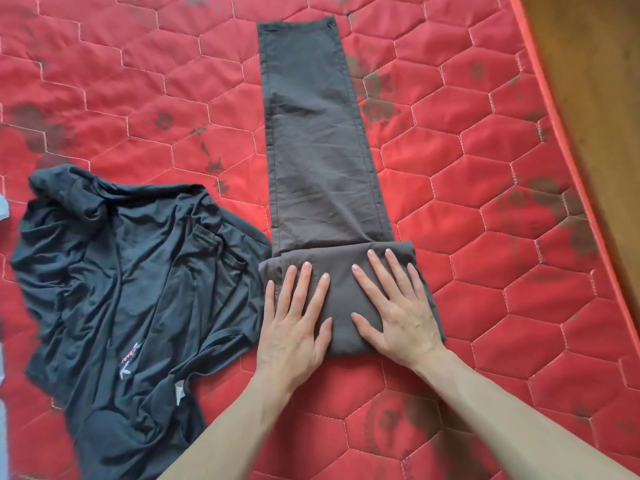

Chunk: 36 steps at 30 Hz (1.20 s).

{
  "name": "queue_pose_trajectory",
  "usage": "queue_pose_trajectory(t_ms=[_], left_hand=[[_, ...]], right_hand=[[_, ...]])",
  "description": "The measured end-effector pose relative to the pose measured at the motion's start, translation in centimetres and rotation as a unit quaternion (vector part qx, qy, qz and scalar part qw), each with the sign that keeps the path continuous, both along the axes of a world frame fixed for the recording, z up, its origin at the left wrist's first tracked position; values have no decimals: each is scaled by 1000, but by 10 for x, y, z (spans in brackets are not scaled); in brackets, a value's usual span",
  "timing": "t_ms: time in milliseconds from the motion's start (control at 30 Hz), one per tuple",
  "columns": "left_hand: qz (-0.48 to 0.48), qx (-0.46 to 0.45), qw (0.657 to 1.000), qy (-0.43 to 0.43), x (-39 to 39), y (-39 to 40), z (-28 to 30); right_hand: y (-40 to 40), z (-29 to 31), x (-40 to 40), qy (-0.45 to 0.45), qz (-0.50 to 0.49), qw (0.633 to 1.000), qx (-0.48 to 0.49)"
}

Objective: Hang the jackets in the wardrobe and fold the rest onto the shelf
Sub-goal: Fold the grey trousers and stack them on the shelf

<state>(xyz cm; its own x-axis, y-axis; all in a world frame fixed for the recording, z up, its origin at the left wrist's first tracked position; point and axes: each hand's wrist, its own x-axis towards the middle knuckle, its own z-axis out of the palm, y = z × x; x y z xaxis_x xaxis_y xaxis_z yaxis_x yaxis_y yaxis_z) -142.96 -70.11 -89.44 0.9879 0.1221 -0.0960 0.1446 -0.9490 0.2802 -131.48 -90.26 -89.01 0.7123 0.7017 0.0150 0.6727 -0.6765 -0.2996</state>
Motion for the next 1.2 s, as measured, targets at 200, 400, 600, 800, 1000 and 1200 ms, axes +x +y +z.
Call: queue_pose_trajectory(t_ms=[200, 400, 600, 800, 1000, 1200], left_hand=[[-51, -11, 998, 22, -1, 10, 11], [-161, 33, 983, 78, -15, 21, 32], [-104, 95, 978, 156, 0, -6, 53], [-79, 8, 969, 233, 12, -2, 82], [-71, -173, 951, 245, 33, 25, 117], [34, -351, 923, 156, 15, 33, 128]], right_hand=[[-9, 4, 5, 25, 33, 999, 15], [-41, 14, 17, 33, 158, 986, -49], [-50, 38, 26, 42, 218, 965, -140], [-33, 69, 14, 73, 130, 982, -120], [-47, 101, 14, 144, 30, 989, -19], [-73, 129, 24, 154, -36, 987, 8]])
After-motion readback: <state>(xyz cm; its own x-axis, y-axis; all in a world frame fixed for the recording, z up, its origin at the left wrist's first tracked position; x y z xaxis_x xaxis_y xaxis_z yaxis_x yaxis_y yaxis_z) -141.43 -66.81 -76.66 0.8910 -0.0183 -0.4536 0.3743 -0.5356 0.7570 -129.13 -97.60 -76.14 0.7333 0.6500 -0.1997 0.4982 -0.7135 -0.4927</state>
